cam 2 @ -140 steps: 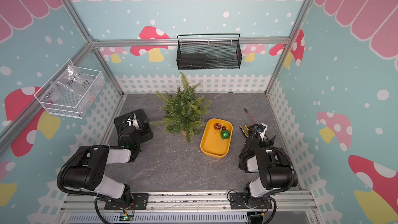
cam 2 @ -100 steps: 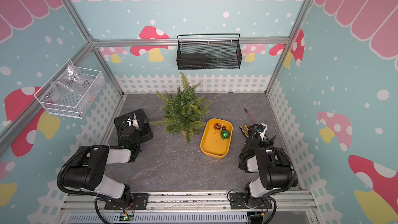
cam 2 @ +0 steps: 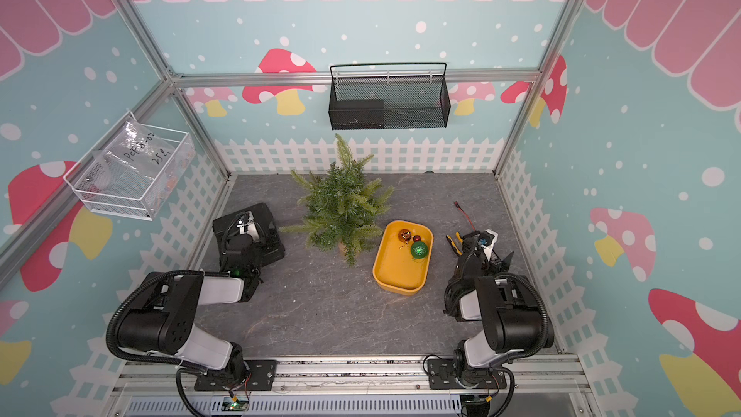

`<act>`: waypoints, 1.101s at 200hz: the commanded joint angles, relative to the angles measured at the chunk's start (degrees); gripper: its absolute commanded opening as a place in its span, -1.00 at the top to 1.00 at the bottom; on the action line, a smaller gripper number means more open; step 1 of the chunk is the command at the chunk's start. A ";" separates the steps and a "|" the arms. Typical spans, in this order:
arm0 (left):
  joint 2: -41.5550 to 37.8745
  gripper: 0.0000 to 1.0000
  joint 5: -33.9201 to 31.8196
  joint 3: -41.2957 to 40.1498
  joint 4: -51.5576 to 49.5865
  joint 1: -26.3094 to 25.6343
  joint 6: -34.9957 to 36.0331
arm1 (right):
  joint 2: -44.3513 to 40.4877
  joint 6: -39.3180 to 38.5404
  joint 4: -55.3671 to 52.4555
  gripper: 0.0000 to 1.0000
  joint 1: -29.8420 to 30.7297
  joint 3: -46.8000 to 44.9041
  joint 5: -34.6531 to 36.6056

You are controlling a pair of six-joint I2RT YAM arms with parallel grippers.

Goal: Decorate the small christmas tree with ornaments
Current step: Pick up an ornament from the container.

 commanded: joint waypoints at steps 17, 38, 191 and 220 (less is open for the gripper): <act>0.06 -0.98 -0.58 -0.57 1.26 -0.26 1.51 | 0.41 -0.77 0.03 -0.99 0.07 0.44 -0.21; -0.01 -0.99 -0.56 -0.66 1.22 -0.25 1.50 | 0.32 -0.78 0.05 -0.99 0.07 0.34 -0.22; -21.44 -0.98 -0.54 13.22 -41.15 -2.29 -21.27 | -28.29 25.71 -56.67 -0.99 -0.17 20.92 -18.15; -24.46 -0.66 17.91 15.30 -46.99 0.99 -28.02 | -25.51 30.62 -56.18 -0.54 -0.64 23.21 -39.57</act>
